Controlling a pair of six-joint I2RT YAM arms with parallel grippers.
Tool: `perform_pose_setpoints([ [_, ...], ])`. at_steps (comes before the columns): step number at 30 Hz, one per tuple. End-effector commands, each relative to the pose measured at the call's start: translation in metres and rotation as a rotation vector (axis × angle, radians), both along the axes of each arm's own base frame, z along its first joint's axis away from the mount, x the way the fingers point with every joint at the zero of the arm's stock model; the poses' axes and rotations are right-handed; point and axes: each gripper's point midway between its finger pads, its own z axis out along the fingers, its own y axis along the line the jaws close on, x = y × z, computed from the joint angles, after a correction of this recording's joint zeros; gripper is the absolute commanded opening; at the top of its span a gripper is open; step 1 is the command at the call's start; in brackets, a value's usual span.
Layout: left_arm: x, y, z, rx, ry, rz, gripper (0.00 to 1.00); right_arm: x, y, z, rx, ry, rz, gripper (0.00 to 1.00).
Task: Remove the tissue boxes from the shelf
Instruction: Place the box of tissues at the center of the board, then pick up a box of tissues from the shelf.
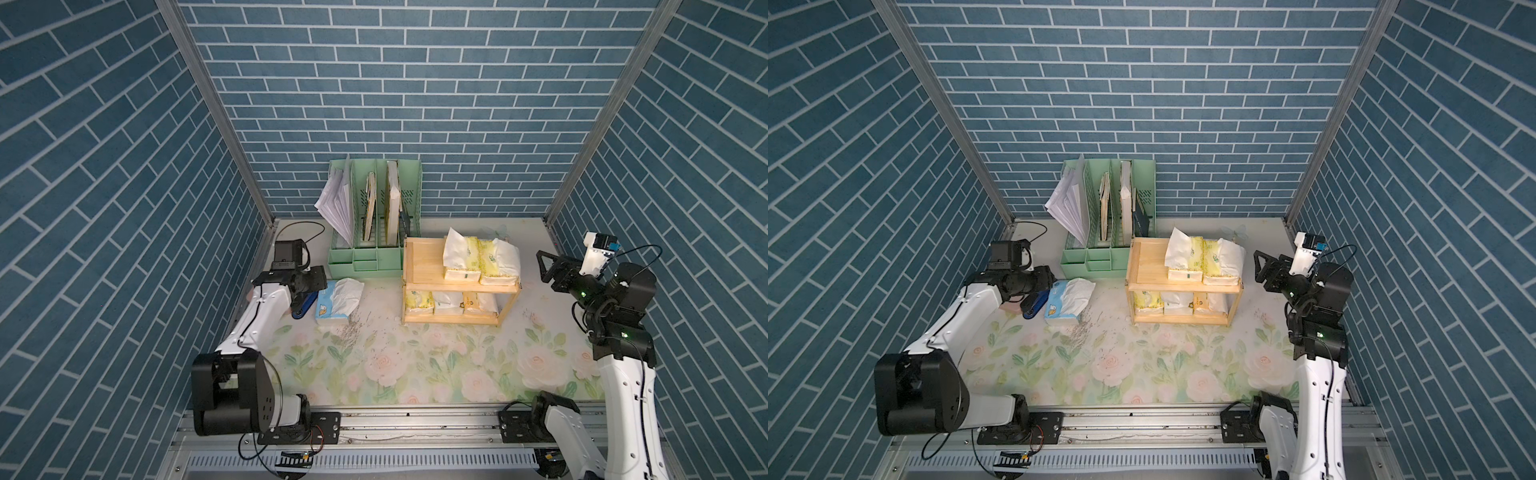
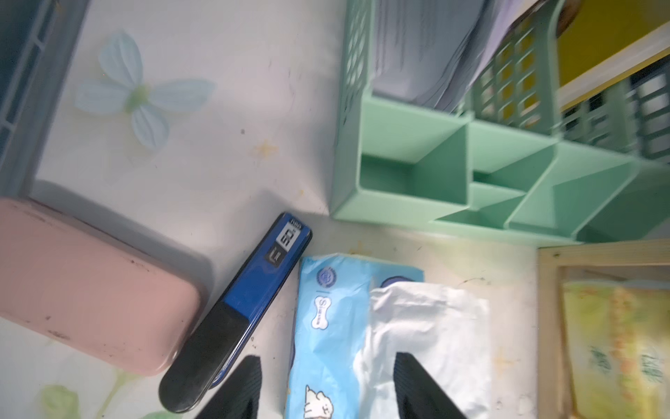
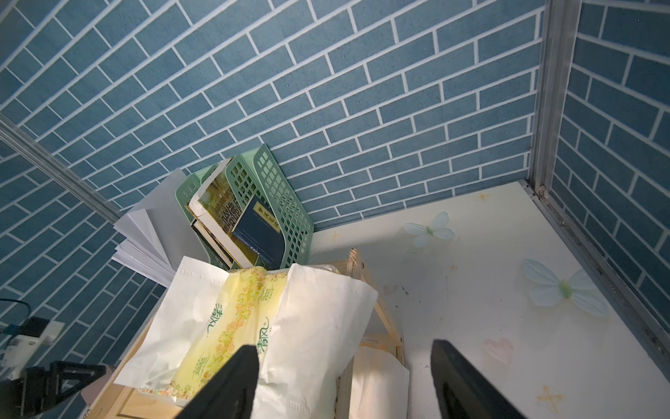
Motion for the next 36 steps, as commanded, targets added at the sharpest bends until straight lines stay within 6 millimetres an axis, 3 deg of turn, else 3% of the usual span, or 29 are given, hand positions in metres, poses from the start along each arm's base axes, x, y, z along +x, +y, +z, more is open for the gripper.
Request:
perform_pose_setpoints([
  [1,-0.002,-0.011,0.053,-0.089,-0.115,-0.010,0.70,-0.003,0.001,0.003,-0.022,-0.017,0.003,0.78],
  [5,-0.003,-0.046,0.101,-0.296,-0.195,-0.108,0.72,-0.002,0.002,0.003,-0.011,-0.020,0.008,0.78],
  [8,-0.003,-0.072,0.126,-0.456,-0.214,-0.172,0.72,-0.002,0.002,0.004,-0.007,-0.029,0.010,0.78],
  [11,-0.002,-0.096,0.142,-0.524,-0.218,-0.221,0.69,-0.003,0.002,0.003,-0.009,-0.034,0.006,0.79],
  [18,-0.008,-0.186,0.179,-0.663,-0.228,-0.400,0.65,-0.005,0.007,0.011,0.027,-0.067,0.029,0.87],
  [24,-0.003,-0.240,0.174,-0.670,-0.179,-0.483,0.61,-0.009,0.010,0.020,0.060,-0.123,0.037,0.98],
  [30,-0.004,-0.299,0.157,-0.700,-0.097,-0.588,0.52,-0.012,0.011,0.024,0.067,-0.135,0.042,1.00],
  [36,-0.005,-0.337,0.135,-0.698,-0.025,-0.643,0.47,-0.013,0.010,0.027,0.056,-0.143,0.030,1.00],
])
